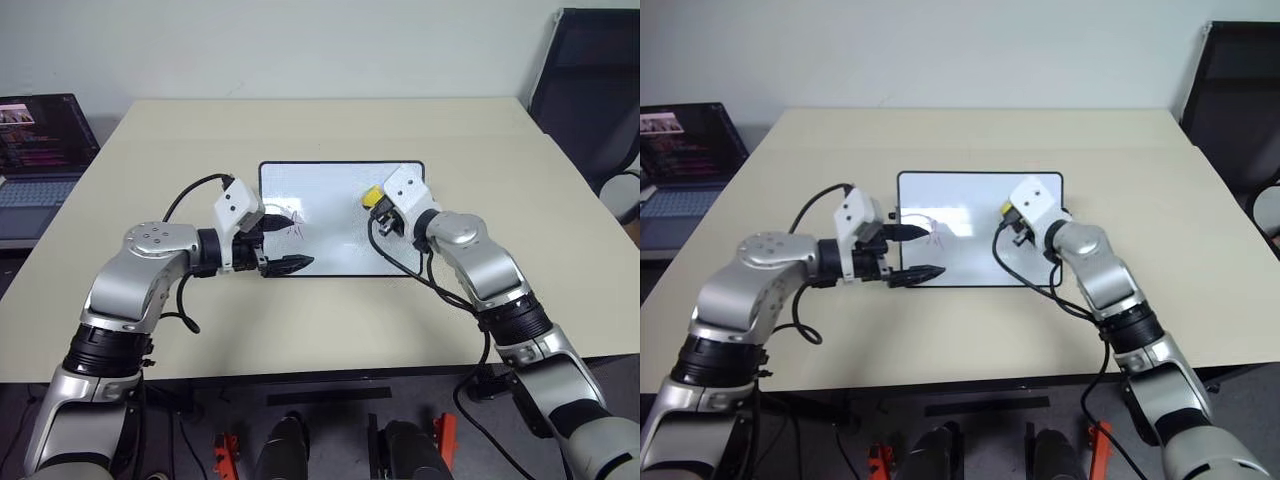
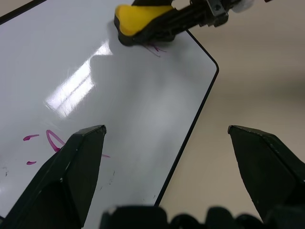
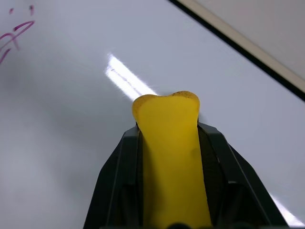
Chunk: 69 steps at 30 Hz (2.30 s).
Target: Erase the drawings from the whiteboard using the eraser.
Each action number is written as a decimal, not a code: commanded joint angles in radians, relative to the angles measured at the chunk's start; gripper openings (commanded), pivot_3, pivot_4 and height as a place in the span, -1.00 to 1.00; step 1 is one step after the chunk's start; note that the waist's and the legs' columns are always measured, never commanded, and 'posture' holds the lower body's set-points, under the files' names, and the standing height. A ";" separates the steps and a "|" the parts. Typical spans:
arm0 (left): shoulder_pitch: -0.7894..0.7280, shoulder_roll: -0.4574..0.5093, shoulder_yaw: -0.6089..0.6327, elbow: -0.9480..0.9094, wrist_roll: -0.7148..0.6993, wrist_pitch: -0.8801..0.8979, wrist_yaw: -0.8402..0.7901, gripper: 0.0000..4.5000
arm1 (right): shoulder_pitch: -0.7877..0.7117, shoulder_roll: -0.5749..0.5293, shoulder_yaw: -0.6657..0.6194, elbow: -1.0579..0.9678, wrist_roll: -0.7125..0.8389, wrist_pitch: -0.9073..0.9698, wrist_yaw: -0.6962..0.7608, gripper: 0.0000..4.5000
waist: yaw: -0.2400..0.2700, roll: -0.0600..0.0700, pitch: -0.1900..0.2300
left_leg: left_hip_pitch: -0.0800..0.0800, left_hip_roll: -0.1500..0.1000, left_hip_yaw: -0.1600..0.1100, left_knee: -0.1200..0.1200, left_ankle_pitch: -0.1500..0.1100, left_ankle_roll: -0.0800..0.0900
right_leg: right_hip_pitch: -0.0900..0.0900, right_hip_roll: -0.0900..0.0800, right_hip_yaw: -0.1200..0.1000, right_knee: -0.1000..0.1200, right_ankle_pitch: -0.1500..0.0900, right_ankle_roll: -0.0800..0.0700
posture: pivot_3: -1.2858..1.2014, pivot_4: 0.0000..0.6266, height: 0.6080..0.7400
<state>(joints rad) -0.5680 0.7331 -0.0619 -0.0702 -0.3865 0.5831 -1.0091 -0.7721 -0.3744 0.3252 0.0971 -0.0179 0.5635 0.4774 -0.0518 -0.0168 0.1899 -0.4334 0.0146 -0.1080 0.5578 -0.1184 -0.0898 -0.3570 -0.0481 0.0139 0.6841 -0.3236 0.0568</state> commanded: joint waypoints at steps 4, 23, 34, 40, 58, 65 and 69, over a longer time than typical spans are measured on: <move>0.023 0.031 0.018 0.005 0.043 -0.031 0.017 1.00 | 0.030 -0.065 0.085 -0.036 -0.067 0.004 0.114 -0.47 | -0.001 0.000 0.000 | 0.001 0.000 0.000 0.001 0.001 0.001 | 0.000 0.000 0.000 0.001 0.000 0.002 | 0.03 -0.52 1.00; 0.069 0.033 0.030 -0.056 0.028 0.004 0.018 1.00 | 0.016 -0.064 0.036 0.032 -0.152 -0.019 0.152 -0.47 | 0.001 0.000 0.000 | 0.001 0.000 0.000 0.000 0.004 0.004 | 0.001 0.000 0.001 -0.001 0.006 0.003 | 0.03 -0.52 1.00; 0.056 0.021 0.016 -0.064 0.028 0.013 0.017 1.00 | -0.073 -0.045 -0.009 0.122 -0.251 -0.203 -0.014 -0.47 | 0.000 0.000 0.000 | 0.001 0.000 0.000 0.001 0.006 0.006 | 0.000 0.000 0.001 -0.002 0.010 0.003 | 0.03 -0.52 1.00; 0.057 0.016 0.018 -0.071 0.025 0.020 0.022 1.00 | -0.026 -0.052 0.028 0.125 -0.253 -0.168 0.068 -0.47 | 0.000 0.000 0.000 | 0.000 0.000 0.001 0.000 0.006 0.006 | 0.000 0.000 0.001 -0.003 0.009 0.003 | 0.03 -0.52 1.00; 0.057 -0.003 0.011 -0.056 0.031 0.007 0.016 1.00 | -0.046 -0.076 0.017 0.141 -0.288 -0.217 0.085 -0.47 | 0.000 -0.001 0.000 | 0.001 0.000 0.001 0.001 0.008 0.008 | -0.001 -0.001 0.001 -0.003 0.013 -0.003 | 0.03 -0.52 1.00; 0.056 -0.008 0.011 -0.041 0.034 -0.003 0.012 1.00 | 0.028 -0.124 0.049 0.073 -0.274 -0.111 0.224 -0.47 | 0.001 -0.001 0.000 | 0.001 0.000 0.001 0.000 0.008 0.008 | 0.000 -0.001 0.001 -0.004 0.013 0.001 | 0.03 -0.52 1.00; 0.048 -0.012 0.008 -0.028 0.037 -0.010 0.008 1.00 | 0.073 -0.166 0.063 0.007 -0.270 -0.080 0.311 -0.47 | 0.003 -0.001 -0.001 | 0.001 0.000 0.001 0.000 0.008 0.008 | 0.000 -0.001 0.001 -0.004 0.012 0.001 | 0.03 -0.52 1.00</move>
<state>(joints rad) -0.4976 0.7200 -0.0626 -0.0873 -0.3498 0.5979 -0.9954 -0.7215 -0.5282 0.3757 0.0816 -0.2848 0.4416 0.7631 -0.0483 -0.0181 0.1893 -0.4325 0.0146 -0.1069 0.5582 -0.1100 -0.0816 -0.3569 -0.0492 0.0147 0.6801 -0.3125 0.0560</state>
